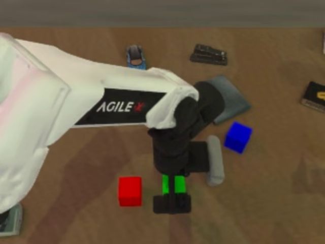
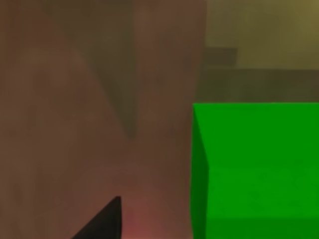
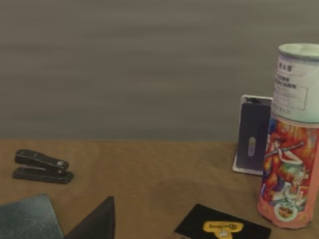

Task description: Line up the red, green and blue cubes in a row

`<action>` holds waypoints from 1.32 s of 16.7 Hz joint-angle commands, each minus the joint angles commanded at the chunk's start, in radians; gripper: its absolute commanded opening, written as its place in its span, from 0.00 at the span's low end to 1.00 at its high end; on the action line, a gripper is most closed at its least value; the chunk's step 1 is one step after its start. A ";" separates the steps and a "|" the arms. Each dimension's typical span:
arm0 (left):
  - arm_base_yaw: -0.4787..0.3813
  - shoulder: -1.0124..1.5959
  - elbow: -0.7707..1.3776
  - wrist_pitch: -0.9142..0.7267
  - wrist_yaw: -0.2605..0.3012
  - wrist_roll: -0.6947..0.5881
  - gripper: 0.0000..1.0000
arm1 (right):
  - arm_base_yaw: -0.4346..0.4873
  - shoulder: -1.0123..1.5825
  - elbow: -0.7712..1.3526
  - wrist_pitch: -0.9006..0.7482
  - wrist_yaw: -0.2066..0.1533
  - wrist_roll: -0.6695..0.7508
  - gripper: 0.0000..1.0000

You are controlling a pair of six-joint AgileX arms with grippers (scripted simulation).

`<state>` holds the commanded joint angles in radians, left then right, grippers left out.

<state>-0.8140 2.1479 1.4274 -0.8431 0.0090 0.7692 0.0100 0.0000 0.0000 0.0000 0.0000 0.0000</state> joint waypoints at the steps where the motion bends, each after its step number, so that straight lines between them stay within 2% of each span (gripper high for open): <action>1: 0.002 -0.001 0.000 0.000 0.000 0.000 1.00 | 0.000 0.000 0.000 0.000 0.000 0.000 1.00; 11: 0.022 -0.097 0.145 -0.241 -0.001 -0.001 1.00 | 0.000 0.000 0.000 0.000 0.000 0.000 1.00; 17: 0.030 -0.121 0.118 -0.224 -0.003 -0.010 1.00 | 0.009 0.030 0.030 -0.020 -0.001 -0.011 1.00; 22: 0.152 -0.364 -0.084 -0.093 -0.014 -0.098 1.00 | 0.068 0.291 0.278 -0.173 -0.002 -0.095 1.00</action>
<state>-0.6624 1.7841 1.3436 -0.9362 -0.0051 0.6708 0.0784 0.2914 0.2780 -0.1727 -0.0015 -0.0951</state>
